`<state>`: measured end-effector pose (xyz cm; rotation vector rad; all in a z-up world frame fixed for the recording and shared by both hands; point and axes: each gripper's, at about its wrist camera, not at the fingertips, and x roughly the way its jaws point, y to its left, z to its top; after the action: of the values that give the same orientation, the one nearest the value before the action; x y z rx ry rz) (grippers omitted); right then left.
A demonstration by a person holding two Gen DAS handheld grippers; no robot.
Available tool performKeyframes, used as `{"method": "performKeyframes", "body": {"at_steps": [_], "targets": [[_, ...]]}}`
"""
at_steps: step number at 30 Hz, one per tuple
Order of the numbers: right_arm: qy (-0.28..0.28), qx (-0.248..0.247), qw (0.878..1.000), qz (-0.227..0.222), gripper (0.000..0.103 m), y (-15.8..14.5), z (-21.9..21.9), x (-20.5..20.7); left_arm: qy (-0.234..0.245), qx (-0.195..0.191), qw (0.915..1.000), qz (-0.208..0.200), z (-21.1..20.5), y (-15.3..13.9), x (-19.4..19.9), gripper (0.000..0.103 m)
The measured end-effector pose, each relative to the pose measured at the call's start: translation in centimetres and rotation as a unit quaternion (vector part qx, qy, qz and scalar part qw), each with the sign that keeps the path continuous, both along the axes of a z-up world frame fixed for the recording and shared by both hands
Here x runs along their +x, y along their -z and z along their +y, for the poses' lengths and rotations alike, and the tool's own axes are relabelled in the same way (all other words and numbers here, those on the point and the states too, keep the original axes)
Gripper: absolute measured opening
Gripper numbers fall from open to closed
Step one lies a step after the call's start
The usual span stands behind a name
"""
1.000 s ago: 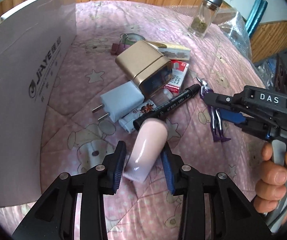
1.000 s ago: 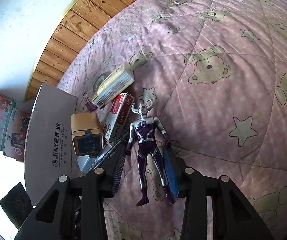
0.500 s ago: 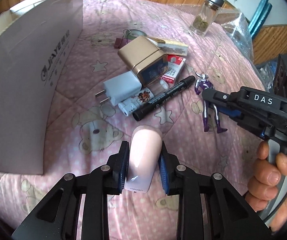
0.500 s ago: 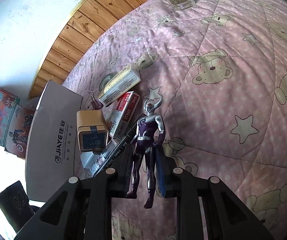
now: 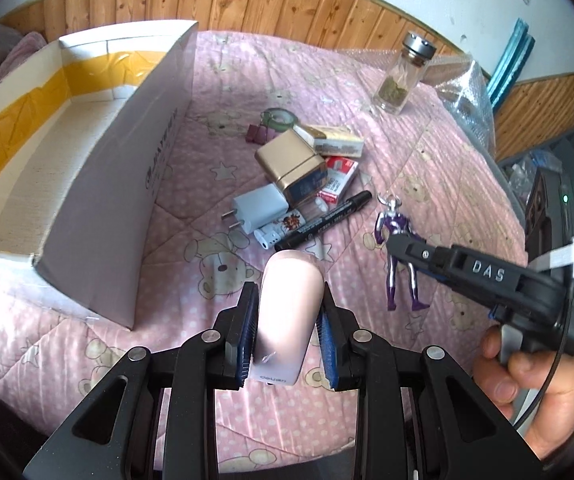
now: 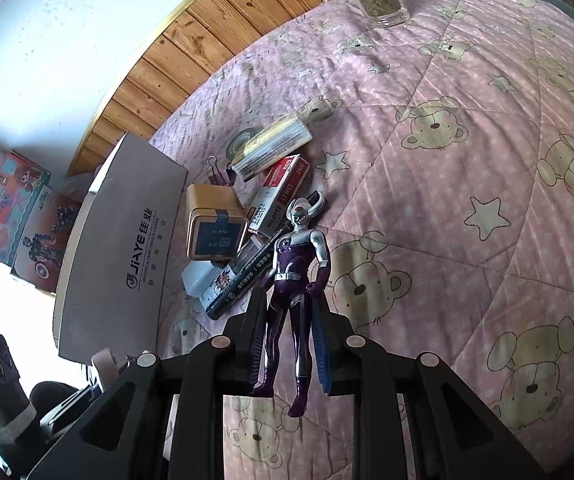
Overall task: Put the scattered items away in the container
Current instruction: 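Lift the pink bottle and action figure and carry both toward the white box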
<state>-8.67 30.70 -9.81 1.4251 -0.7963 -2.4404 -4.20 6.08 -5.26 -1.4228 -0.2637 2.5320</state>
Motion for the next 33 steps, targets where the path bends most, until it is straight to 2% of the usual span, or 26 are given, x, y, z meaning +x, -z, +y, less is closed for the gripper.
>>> {"method": "performKeyframes", "body": {"at_steps": [12, 33], "targets": [[-0.031, -0.006, 0.999, 0.017, 0.023, -2.3, -1.2, 2.9, -0.008, 0.034, 0.9993, 0.016, -0.5, -2.1, 1.1, 0.029], [-0.095, 0.048, 0.991, 0.086, 0.023, -8.5, -6.8, 4.6, -0.038, 0.108, 0.9924, 0.044, -4.1, -4.5, 1.5, 0.029]]}}
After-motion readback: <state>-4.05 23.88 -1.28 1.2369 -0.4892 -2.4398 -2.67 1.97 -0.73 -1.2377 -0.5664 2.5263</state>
